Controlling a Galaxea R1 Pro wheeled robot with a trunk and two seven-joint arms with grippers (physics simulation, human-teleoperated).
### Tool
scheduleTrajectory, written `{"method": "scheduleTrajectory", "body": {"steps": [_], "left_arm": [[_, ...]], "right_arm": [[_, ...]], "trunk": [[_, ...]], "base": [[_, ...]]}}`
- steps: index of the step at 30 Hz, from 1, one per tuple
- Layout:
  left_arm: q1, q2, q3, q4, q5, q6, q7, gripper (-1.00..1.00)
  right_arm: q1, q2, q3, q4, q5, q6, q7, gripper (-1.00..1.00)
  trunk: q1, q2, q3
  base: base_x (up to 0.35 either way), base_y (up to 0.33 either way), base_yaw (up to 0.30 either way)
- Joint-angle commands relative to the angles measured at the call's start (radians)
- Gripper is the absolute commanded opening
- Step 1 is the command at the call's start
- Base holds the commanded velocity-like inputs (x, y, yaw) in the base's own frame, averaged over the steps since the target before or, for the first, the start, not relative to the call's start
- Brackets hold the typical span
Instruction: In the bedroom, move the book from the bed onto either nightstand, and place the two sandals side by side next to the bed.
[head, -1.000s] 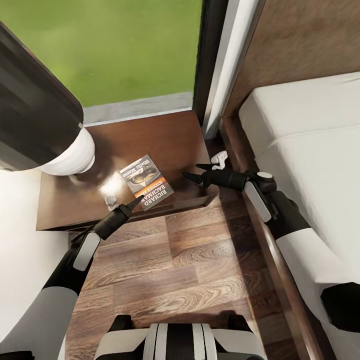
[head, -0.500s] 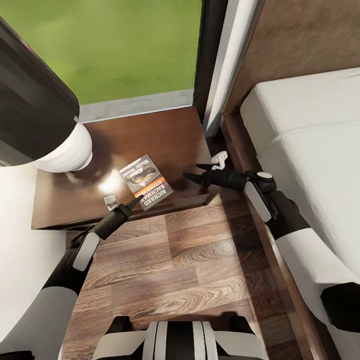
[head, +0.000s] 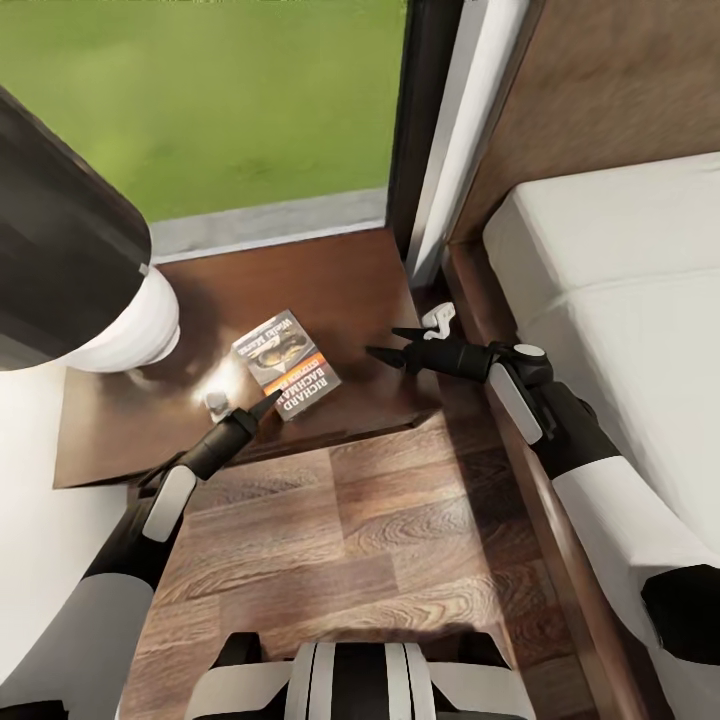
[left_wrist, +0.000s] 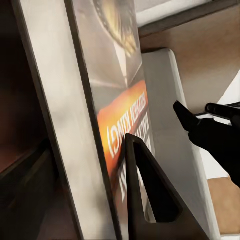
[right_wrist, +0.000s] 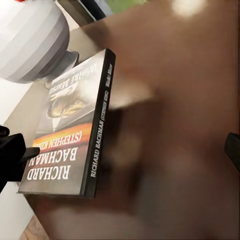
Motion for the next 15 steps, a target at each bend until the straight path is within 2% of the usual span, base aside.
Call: {"method": "scheduleTrajectory", "body": {"steps": [1,9,15], "left_arm": [[0.0,0.0,0.0,0.0,0.008,0.01,-0.002,-1.0],[0.0,0.001,0.005,0.003,0.017,0.01,-0.003,-1.0],[0.0,0.0,0.023,0.003,0.026,0.011,-0.001,-1.0]], "right_arm": [[-0.001,-0.001,0.002,0.0,-0.01,0.008,-0.002,1.0],[-0.001,-0.001,0.002,0.0,-0.01,0.008,-0.002,1.0],[-0.001,-0.001,0.002,0.0,-0.01,0.008,-0.002,1.0]], "trunk": [[0.0,0.0,0.0],[0.0,0.0,0.0],[0.023,-0.042,-0.019]], "base": [[0.107,0.0,0.0],[0.027,0.0,0.0],[0.001,0.0,0.0]]}}
